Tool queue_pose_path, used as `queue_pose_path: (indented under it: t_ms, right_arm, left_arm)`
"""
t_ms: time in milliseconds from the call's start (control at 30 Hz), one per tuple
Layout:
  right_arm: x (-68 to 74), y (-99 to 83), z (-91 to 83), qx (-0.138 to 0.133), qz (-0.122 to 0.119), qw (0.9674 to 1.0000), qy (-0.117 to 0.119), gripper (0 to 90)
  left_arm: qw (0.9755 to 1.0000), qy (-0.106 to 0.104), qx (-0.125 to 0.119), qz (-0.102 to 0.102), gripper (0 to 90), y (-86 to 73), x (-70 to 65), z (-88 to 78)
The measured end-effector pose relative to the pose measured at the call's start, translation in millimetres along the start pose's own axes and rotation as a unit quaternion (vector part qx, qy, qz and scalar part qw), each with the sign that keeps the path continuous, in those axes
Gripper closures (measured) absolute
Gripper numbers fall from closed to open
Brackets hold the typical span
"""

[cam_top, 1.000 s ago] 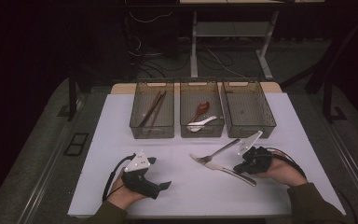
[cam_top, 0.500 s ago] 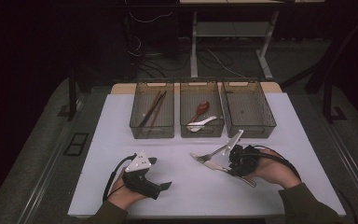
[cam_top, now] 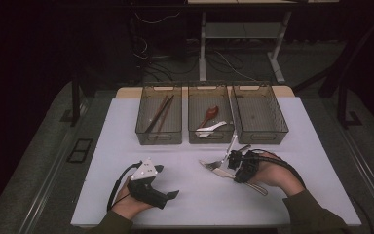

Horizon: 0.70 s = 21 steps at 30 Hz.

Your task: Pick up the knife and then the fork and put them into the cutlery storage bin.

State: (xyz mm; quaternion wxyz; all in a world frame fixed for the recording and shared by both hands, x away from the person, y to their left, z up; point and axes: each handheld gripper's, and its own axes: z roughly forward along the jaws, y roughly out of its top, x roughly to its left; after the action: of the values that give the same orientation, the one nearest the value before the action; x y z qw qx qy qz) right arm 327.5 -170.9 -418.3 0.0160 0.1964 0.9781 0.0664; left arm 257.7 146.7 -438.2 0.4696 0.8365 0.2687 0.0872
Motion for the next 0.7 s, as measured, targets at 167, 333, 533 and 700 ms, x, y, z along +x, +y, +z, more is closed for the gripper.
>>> queue_pose_path:
  t_ms: [167,333,533,700]
  right_arm:
    - [1.4,6.6,1.1,0.023,-0.001,0.9997,-0.004,76.2]
    - [-1.2,8.4,1.6,0.028,0.003,0.9996,0.004,79.5]
    - [-1.0,5.2,0.7,0.018,-0.007,0.9998,0.002,79.7]
    - [1.6,2.5,-0.4,0.010,-0.023,0.9997,0.007,79.7]
  left_arm:
    - [1.0000,0.000,0.001,0.000,0.0,0.0,-0.3,1.4]
    - [1.0000,-0.002,0.003,0.003,0.0,-0.1,-1.2,2.0]
    - [1.0000,-0.004,0.003,0.003,0.0,-0.2,-0.1,1.9]
    - [1.0000,-0.004,0.004,0.004,0.0,-0.1,0.1,2.3]
